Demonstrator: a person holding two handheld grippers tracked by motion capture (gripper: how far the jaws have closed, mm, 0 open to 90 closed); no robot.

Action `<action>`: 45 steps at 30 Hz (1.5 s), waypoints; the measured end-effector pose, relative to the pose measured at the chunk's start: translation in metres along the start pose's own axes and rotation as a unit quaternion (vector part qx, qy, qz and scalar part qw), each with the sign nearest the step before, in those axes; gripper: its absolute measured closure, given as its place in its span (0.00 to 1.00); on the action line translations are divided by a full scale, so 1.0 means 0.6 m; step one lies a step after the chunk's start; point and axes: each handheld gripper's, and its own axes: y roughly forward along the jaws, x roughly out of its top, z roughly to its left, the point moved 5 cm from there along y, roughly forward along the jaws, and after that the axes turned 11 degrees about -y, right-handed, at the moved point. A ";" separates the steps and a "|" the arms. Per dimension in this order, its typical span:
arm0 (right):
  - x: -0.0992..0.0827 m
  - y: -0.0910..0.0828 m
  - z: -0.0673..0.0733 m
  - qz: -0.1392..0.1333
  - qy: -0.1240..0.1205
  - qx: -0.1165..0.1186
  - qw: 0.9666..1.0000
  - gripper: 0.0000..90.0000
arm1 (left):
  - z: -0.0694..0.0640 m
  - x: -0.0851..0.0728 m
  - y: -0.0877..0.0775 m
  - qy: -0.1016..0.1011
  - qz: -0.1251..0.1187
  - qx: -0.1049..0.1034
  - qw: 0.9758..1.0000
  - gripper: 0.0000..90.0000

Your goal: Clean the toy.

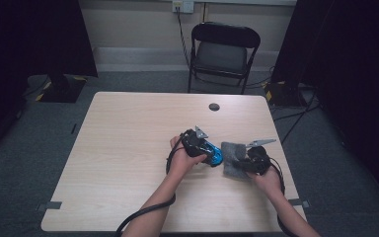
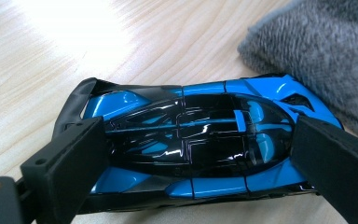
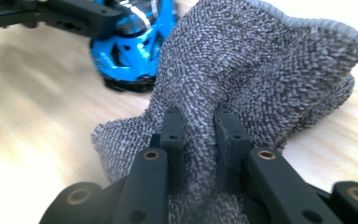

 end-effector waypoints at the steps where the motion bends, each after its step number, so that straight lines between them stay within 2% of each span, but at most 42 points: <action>1: 0.000 0.001 0.003 0.001 -0.004 0.005 1.000 0.84 | 0.000 0.000 0.000 0.001 0.001 0.000 1.000 0.04; 6: 0.004 0.004 0.018 0.004 -0.013 0.016 1.000 0.84 | 0.000 0.000 0.000 0.002 0.003 0.001 1.000 0.04; 11: 0.004 0.006 0.025 0.002 -0.008 0.026 1.000 0.84 | 0.000 0.000 0.000 0.002 0.002 0.000 1.000 0.04; 26: 0.006 0.008 0.049 0.002 -0.017 0.048 0.999 0.83 | 0.000 0.000 0.000 0.001 0.002 0.002 1.000 0.04; 36: 0.006 0.011 0.086 0.001 -0.031 0.078 0.996 0.83 | 0.001 0.001 0.000 0.003 0.004 0.002 1.000 0.04; 45: 0.008 0.018 0.125 -0.004 -0.045 0.116 0.992 0.83 | 0.001 0.001 0.000 0.003 0.004 0.002 1.000 0.04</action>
